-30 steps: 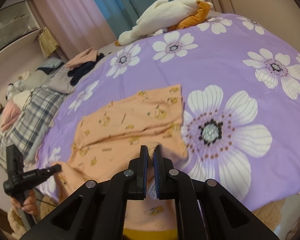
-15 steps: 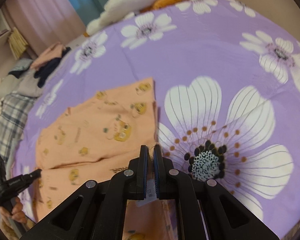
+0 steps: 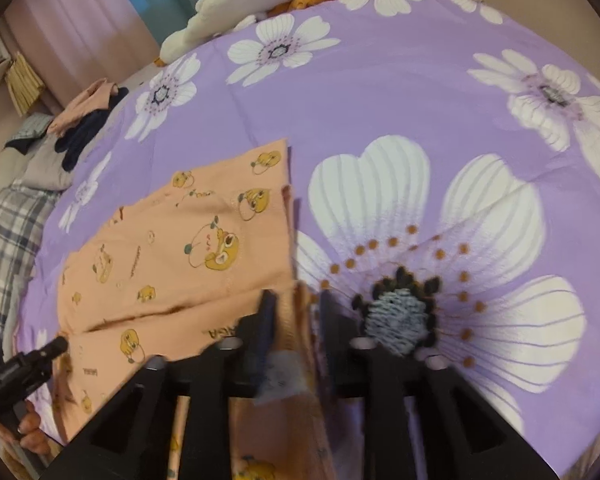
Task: Fold small clothes
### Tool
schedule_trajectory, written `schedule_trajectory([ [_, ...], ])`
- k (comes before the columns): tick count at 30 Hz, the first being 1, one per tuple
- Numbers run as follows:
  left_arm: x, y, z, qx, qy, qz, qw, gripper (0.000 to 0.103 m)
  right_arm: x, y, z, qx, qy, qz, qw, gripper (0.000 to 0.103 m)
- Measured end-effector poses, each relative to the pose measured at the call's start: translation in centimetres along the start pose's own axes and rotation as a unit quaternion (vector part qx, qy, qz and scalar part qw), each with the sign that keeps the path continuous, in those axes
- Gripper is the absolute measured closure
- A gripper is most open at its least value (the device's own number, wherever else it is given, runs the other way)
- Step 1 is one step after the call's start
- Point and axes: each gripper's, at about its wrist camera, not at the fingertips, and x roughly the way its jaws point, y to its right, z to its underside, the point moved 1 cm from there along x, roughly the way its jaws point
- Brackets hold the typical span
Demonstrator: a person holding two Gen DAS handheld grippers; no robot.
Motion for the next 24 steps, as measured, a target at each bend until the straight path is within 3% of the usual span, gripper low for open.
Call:
schedule_trajectory([
  [2,-1.1,0.0,0.6,0.002,0.009,-0.003,1.0000,0.040,-1.6,0.3,0.4,-0.003,0.014,-0.005,1.000,0.055],
  [6,-2.8,-0.6,2.5,0.001,0.003,0.009,1.0000,0.039,-4.1,0.9,2.0,-0.018,0.019,-0.019,0.999,0.050],
  [11,-3.5,-1.8,5.6,0.004,-0.011,-0.002,0.9999,0.040,-4.8,1.5,4.8,-0.028,-0.010,-0.037,0.999,0.048],
  [14,-3.3,-2.2,6.9,-0.001,-0.022,0.012,0.9997,0.042,-4.6,1.4,6.2,-0.032,-0.031,-0.053,0.998,0.048],
  [18,-2.8,-2.1,7.5,-0.002,-0.024,0.014,0.9996,0.055,-4.0,0.9,7.4,-0.038,-0.044,-0.064,0.996,0.048],
  [21,-2.0,-1.8,8.1,-0.008,-0.034,0.038,0.9987,0.078,-3.1,1.2,7.7,-0.002,-0.058,-0.087,0.995,0.051],
  [22,-1.8,-1.6,8.3,-0.009,-0.039,0.043,0.9983,0.091,-3.0,1.1,7.8,-0.004,-0.056,-0.084,0.995,0.061],
  [23,-1.6,-1.6,8.5,-0.014,-0.043,0.048,0.9978,0.093,-3.1,0.7,7.9,-0.016,-0.051,-0.073,0.996,0.076],
  [24,-1.6,-1.8,8.6,-0.022,-0.041,0.050,0.9976,0.094,-3.0,0.4,8.1,-0.022,-0.050,-0.072,0.996,0.083],
])
